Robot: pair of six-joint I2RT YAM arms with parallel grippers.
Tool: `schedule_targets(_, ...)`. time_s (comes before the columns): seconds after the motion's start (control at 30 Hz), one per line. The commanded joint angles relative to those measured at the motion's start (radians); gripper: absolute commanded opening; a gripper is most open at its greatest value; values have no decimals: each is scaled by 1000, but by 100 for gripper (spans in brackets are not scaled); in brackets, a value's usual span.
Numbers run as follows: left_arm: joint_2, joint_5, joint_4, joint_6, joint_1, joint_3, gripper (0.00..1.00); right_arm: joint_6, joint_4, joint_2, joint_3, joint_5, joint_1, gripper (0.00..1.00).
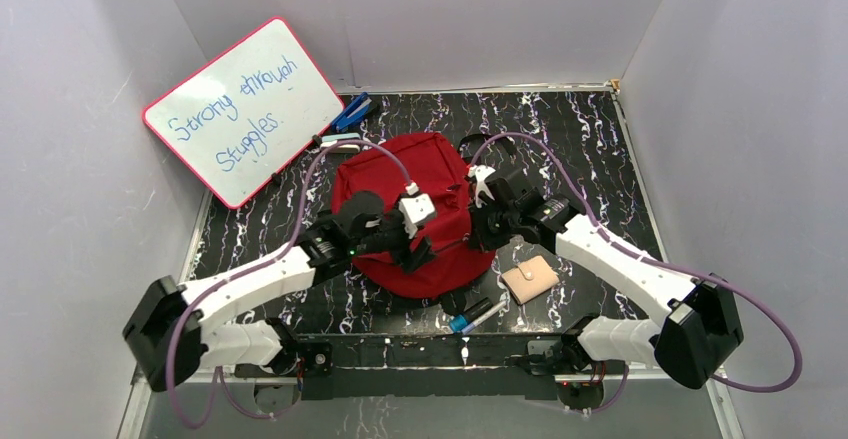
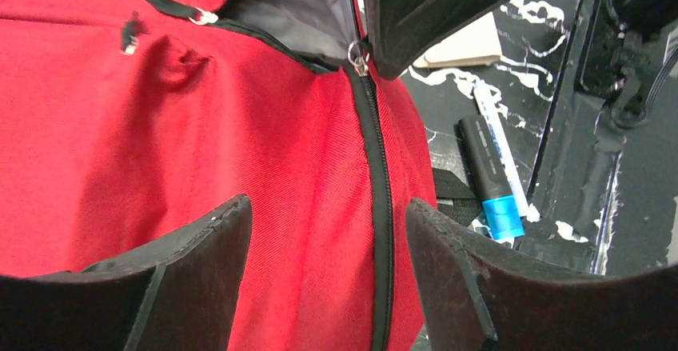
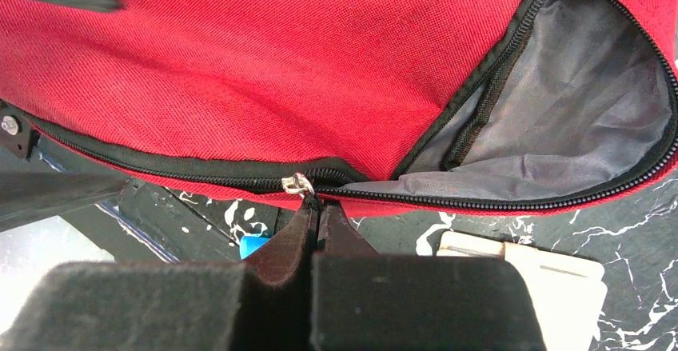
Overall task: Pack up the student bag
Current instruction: Zip the student bag at the center of the board.
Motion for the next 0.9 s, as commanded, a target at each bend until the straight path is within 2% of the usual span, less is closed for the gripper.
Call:
schedule_targets(0.0,93,123,95,29,-10,38,67,-25,58,-51,-6,-15,-3,0)
schedule_targets(0.2,144,158,134,0,-15,52,68,-18,55,-69,-13,-2,-3,0)
schedule_targets(0.23,154,157,138,-5,-16,53,65,-16,55,-71,-14,-2,-4,0)
schedule_targets(0.4,205,179,84,0,-19,84,19,-12,46,-74,-11,19,-3,0)
schedule_targets(0.53,166,175,41,2,-19,75,0,-15,-7,-55,20,76,-3,0)
schedule_targets(0.87,-109,82,-276,38,-19,14,0,25,-182,66,135,338,-3,0)
